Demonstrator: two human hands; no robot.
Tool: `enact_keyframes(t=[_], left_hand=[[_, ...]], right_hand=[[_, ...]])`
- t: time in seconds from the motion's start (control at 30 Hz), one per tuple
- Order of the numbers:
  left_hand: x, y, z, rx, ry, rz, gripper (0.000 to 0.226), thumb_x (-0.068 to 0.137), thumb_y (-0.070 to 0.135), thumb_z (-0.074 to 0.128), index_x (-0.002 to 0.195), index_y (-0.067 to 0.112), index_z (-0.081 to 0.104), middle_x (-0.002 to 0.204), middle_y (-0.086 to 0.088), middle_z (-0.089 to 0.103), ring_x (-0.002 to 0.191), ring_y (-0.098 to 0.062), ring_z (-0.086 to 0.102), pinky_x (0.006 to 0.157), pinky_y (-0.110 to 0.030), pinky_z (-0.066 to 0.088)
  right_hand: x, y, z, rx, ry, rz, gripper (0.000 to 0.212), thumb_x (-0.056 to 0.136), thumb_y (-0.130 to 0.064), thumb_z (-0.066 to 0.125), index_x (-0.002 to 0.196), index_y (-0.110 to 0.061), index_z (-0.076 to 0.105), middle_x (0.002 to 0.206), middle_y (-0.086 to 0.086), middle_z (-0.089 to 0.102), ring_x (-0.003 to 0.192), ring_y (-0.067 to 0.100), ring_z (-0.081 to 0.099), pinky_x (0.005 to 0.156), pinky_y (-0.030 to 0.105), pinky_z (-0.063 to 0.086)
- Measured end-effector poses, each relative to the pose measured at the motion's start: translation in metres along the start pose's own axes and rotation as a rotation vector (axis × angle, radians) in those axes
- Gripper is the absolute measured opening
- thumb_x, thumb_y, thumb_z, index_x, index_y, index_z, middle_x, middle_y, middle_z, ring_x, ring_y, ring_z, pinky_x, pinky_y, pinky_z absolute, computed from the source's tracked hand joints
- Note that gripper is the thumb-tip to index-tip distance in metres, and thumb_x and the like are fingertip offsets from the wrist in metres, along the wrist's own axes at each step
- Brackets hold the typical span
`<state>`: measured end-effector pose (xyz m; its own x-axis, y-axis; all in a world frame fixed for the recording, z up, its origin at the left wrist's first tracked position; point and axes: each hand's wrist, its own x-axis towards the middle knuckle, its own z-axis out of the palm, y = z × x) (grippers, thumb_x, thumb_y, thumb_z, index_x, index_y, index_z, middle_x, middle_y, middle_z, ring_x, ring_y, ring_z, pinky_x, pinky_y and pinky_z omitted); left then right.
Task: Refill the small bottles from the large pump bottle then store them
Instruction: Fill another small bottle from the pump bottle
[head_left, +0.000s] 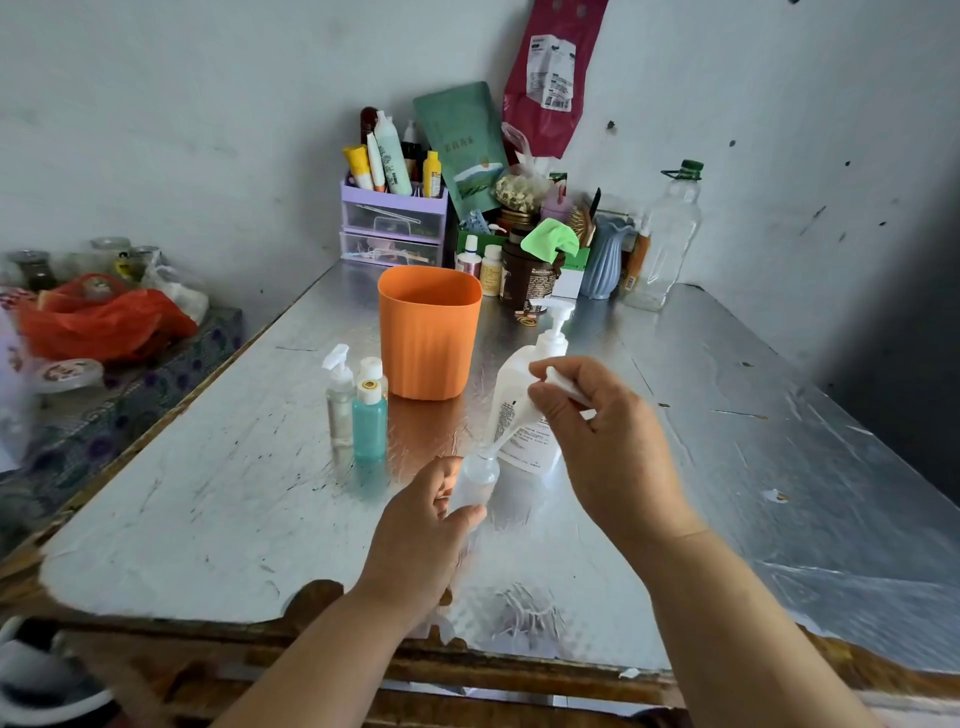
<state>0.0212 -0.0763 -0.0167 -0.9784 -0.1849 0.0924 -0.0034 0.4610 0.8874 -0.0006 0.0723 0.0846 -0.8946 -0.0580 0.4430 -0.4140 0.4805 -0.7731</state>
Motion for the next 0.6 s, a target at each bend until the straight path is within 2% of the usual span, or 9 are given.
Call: enact_keyframes(t=[0.1, 0.13, 0.2, 0.27, 0.37, 0.43, 0.53, 0.6], left_hand=[[0.000, -0.001, 0.001, 0.016, -0.025, 0.014, 0.039, 0.093, 0.033, 0.062, 0.130, 0.034, 0.049, 0.130, 0.009, 0.060, 0.118, -0.008, 0.055, 0.094, -0.020, 0.041], [0.000, -0.001, 0.001, 0.028, -0.037, 0.014, 0.039, 0.093, 0.034, 0.061, 0.130, 0.033, 0.049, 0.129, 0.006, 0.060, 0.117, -0.008, 0.056, 0.093, -0.020, 0.041], [0.000, -0.001, 0.002, 0.060, -0.050, 0.016, 0.037, 0.093, 0.036, 0.059, 0.126, 0.024, 0.050, 0.127, -0.003, 0.062, 0.115, -0.014, 0.058, 0.094, -0.026, 0.044], [0.001, 0.000, 0.002, 0.067, -0.053, 0.005, 0.037, 0.093, 0.035, 0.059, 0.123, 0.015, 0.050, 0.126, -0.012, 0.059, 0.116, -0.021, 0.058, 0.095, -0.032, 0.046], [0.002, -0.004, 0.002, 0.046, -0.057, 0.016, 0.042, 0.093, 0.036, 0.060, 0.128, 0.016, 0.049, 0.128, -0.007, 0.061, 0.118, -0.016, 0.057, 0.097, -0.029, 0.045], [0.003, -0.007, 0.002, 0.024, -0.055, 0.035, 0.046, 0.093, 0.037, 0.061, 0.135, 0.021, 0.049, 0.135, 0.003, 0.059, 0.124, -0.012, 0.055, 0.102, -0.028, 0.045], [0.004, -0.007, 0.002, -0.026, -0.046, 0.044, 0.056, 0.091, 0.034, 0.065, 0.143, 0.026, 0.045, 0.143, 0.010, 0.051, 0.131, -0.009, 0.049, 0.108, -0.027, 0.040], [0.004, -0.007, 0.002, -0.044, -0.038, 0.056, 0.058, 0.089, 0.032, 0.067, 0.143, 0.026, 0.045, 0.142, 0.011, 0.052, 0.131, -0.008, 0.049, 0.109, -0.027, 0.040]], right_hand=[[0.001, 0.003, 0.008, -0.076, -0.165, 0.075, 0.016, 0.090, -0.033, 0.062, 0.105, -0.033, 0.066, 0.093, -0.015, 0.069, 0.084, -0.001, 0.061, 0.070, 0.012, 0.045], [0.000, 0.006, 0.012, -0.096, -0.215, 0.097, 0.017, 0.090, -0.033, 0.062, 0.106, -0.035, 0.065, 0.094, -0.017, 0.068, 0.085, -0.003, 0.060, 0.069, 0.009, 0.044], [0.000, 0.011, 0.019, -0.092, -0.277, 0.140, 0.021, 0.089, -0.034, 0.063, 0.110, -0.036, 0.063, 0.097, -0.018, 0.067, 0.086, -0.004, 0.060, 0.064, 0.005, 0.045], [0.002, 0.016, 0.023, 0.022, -0.284, 0.210, 0.026, 0.087, -0.033, 0.067, 0.112, -0.036, 0.062, 0.098, -0.015, 0.069, 0.085, -0.003, 0.063, 0.062, 0.008, 0.047], [0.003, 0.023, 0.025, 0.239, -0.292, 0.308, 0.040, 0.079, -0.029, 0.076, 0.115, -0.037, 0.060, 0.102, -0.011, 0.071, 0.093, -0.002, 0.065, 0.078, 0.016, 0.052], [0.002, 0.030, 0.028, 0.286, -0.322, 0.345, 0.045, 0.076, -0.027, 0.079, 0.115, -0.039, 0.060, 0.105, -0.009, 0.070, 0.101, 0.000, 0.063, 0.086, 0.020, 0.049], [-0.003, 0.036, 0.033, 0.379, -0.322, 0.400, 0.034, 0.079, -0.022, 0.077, 0.109, -0.033, 0.065, 0.098, -0.001, 0.071, 0.092, 0.006, 0.064, 0.084, 0.019, 0.048], [-0.005, 0.037, 0.037, 0.374, -0.309, 0.421, 0.021, 0.081, -0.027, 0.075, 0.101, -0.026, 0.070, 0.094, -0.004, 0.071, 0.086, 0.007, 0.064, 0.079, 0.018, 0.046]])
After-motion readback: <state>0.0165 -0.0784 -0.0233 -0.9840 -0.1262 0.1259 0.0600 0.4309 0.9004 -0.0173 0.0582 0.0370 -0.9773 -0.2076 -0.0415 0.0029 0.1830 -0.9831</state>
